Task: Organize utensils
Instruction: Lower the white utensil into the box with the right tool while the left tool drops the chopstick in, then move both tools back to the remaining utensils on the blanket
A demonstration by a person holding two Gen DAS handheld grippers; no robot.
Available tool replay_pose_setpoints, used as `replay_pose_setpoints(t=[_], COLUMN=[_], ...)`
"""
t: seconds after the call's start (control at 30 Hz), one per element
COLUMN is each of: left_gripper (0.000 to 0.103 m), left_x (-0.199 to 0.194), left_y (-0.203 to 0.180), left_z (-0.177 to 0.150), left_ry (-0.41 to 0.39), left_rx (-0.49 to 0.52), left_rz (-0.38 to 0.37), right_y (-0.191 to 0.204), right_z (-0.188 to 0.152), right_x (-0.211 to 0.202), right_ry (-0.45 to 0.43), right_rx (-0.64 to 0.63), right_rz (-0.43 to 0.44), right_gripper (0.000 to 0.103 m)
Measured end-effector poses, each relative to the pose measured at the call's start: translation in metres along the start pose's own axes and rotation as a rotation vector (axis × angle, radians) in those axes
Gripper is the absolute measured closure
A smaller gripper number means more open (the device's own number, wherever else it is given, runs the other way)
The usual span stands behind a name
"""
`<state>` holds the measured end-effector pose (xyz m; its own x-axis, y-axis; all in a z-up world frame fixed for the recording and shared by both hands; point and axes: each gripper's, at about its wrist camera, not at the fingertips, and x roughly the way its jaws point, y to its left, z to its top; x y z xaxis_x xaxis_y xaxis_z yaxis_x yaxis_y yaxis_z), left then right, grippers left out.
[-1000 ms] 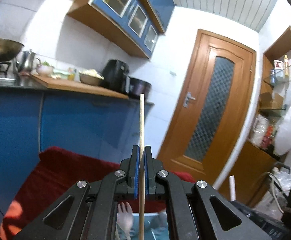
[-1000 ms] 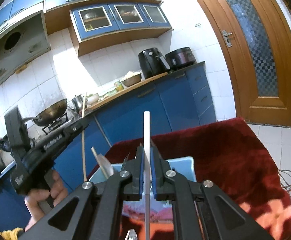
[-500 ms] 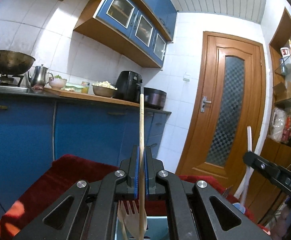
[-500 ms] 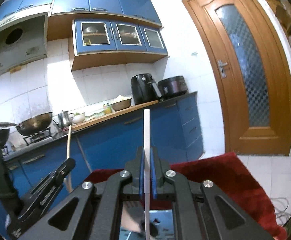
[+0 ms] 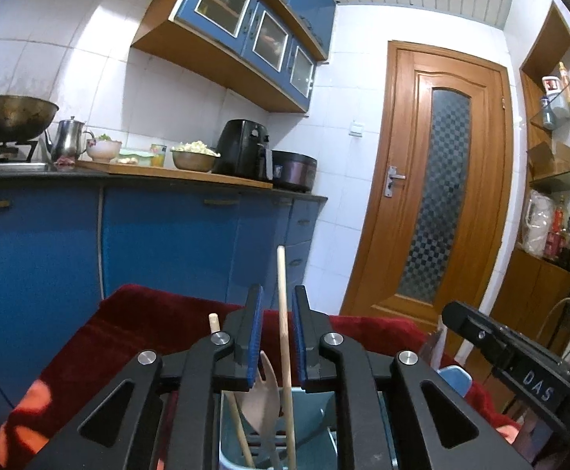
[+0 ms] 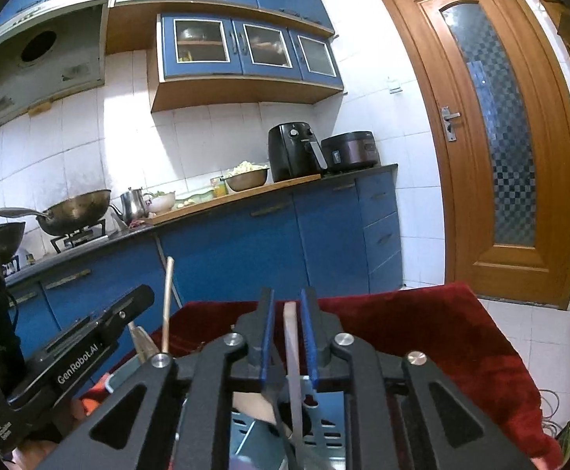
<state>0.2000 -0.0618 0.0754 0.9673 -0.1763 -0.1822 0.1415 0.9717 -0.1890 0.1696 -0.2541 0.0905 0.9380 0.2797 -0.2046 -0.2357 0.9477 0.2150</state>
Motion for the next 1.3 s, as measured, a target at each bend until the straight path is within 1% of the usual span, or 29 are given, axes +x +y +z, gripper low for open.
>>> replay_pose_setpoints(t=[0.1, 0.27, 0.57, 0.7, 0.87, 1.03, 1.17, 1.23, 1.3], left_gripper=[0.088, 0.081, 0.080, 0.080, 0.080, 0.080, 0.080, 0.080, 0.080], left_x=[-0.009, -0.023, -0.058, -0.074, -0.092, -0.102, -0.104, -0.104, -0.105], left_y=[0.002, 0.005, 0.009, 0.010, 0.009, 0.009, 0.008, 0.007, 0.006], left_z=[0.002, 0.005, 0.002, -0.001, -0.008, -0.014, -0.021, -0.026, -0.032], left_ry=[0.013, 0.054, 0.138, 0.161, 0.204, 0.252, 0.321, 0.374, 0.412], left_rx=[-0.015, -0.035, -0.044, -0.046, -0.048, -0.040, -0.030, -0.023, -0.022], left_rz=[-0.012, -0.033, -0.046, -0.051, -0.056, -0.056, -0.055, -0.062, -0.071], right_y=[0.002, 0.006, 0.013, 0.020, 0.029, 0.034, 0.034, 0.034, 0.032], right_z=[0.002, 0.006, 0.007, 0.005, -0.001, -0.012, -0.024, -0.028, -0.035], right_x=[-0.010, -0.027, -0.064, -0.083, -0.102, -0.117, -0.126, -0.129, -0.132], right_ry=[-0.007, -0.003, 0.024, 0.030, 0.050, 0.081, 0.119, 0.132, 0.153], right_rx=[0.012, 0.026, 0.068, 0.066, 0.061, 0.059, 0.065, 0.070, 0.080], right_rz=[0.004, 0.009, 0.017, 0.021, 0.017, 0.000, -0.016, -0.025, -0.035], right_gripper=[0.083, 0.080, 0.079, 0.078, 0.078, 0.078, 0.078, 0.078, 0.078])
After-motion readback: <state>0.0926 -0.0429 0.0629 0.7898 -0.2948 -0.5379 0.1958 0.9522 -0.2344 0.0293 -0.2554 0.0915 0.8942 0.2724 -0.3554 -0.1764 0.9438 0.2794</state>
